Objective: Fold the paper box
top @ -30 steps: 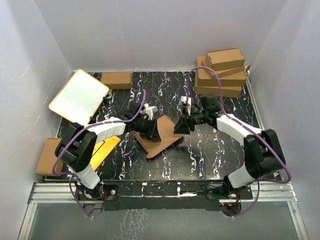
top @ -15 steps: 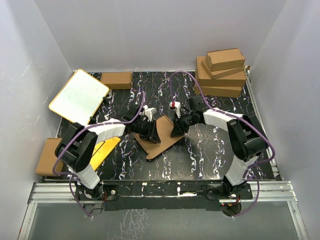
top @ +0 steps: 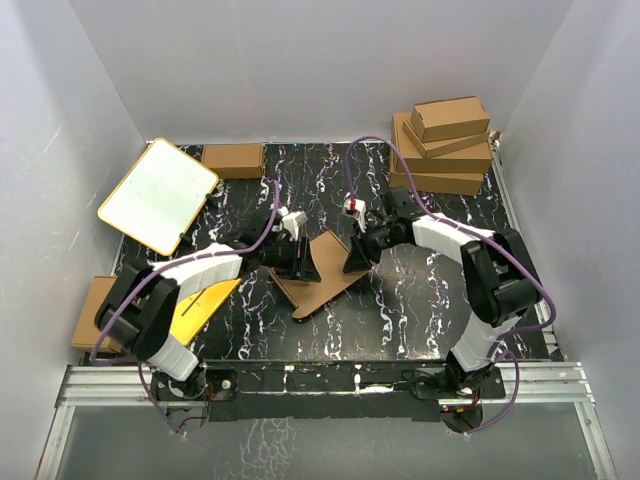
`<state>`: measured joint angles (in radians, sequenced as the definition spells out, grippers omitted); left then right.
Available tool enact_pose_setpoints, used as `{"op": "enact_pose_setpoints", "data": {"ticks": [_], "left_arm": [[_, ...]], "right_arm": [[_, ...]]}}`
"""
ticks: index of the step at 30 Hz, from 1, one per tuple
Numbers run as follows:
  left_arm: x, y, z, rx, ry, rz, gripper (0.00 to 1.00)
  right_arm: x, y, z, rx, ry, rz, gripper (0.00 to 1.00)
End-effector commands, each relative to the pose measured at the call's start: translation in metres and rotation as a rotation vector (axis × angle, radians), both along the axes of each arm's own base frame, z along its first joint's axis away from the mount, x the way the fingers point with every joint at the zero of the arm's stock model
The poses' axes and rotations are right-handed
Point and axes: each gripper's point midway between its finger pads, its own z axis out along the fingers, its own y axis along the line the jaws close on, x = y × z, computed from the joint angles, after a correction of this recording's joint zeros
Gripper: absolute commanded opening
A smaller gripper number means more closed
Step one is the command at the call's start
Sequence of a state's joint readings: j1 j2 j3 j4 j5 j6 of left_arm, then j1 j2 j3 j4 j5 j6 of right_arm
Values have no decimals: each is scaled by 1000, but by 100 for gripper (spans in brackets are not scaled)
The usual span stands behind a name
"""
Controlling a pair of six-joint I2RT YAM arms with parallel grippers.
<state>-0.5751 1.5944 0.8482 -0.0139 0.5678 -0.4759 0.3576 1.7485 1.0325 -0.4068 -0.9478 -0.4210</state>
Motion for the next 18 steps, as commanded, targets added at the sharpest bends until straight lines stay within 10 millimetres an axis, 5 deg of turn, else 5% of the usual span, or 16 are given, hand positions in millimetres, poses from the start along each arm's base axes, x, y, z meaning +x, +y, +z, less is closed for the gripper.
{"op": "enact_pose_setpoints", "data": {"ticks": [1, 8, 13, 18], "left_arm": [[15, 5, 58, -84, -185, 101, 43], [7, 32, 90, -215, -353, 288, 58], [-3, 58, 79, -312, -370, 469, 88], [-11, 71, 56, -282, -310, 541, 95]], "right_arm": [[0, 4, 61, 168, -126, 47, 39], [33, -16, 55, 192, -59, -139, 56], [50, -16, 26, 151, 63, -184, 55], [58, -20, 3, 109, 143, -212, 52]]}}
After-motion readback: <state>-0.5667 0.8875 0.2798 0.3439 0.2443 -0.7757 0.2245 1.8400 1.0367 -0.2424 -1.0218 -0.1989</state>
